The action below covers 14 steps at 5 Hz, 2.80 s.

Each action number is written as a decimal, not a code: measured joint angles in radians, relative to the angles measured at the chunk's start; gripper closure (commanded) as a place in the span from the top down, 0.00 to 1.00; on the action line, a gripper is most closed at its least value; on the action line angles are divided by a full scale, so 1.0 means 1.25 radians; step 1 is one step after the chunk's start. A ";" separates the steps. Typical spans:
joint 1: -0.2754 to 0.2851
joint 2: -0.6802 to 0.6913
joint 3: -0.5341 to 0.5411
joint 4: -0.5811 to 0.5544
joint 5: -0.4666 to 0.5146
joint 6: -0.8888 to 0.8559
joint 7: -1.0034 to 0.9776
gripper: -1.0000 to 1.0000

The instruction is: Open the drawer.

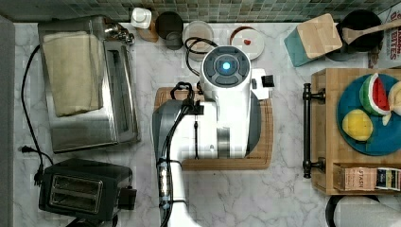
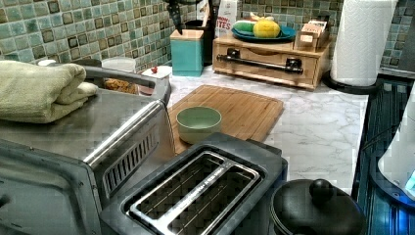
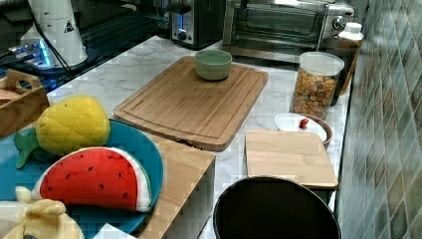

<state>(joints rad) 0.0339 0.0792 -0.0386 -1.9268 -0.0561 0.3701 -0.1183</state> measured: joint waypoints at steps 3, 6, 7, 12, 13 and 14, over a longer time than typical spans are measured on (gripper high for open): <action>-0.031 -0.003 -0.043 -0.130 0.000 0.120 -0.530 1.00; -0.146 0.014 -0.093 -0.165 -0.082 0.234 -0.541 1.00; -0.162 0.014 -0.109 -0.177 -0.156 0.252 -0.541 1.00; -0.204 0.111 -0.120 -0.184 -0.230 0.399 -0.639 1.00; -0.222 0.141 -0.127 -0.182 -0.229 0.418 -0.639 1.00; -0.237 0.152 -0.131 -0.187 -0.229 0.429 -0.637 1.00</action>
<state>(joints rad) -0.2629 0.2693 -0.2025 -2.1602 -0.3423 0.9067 -0.9150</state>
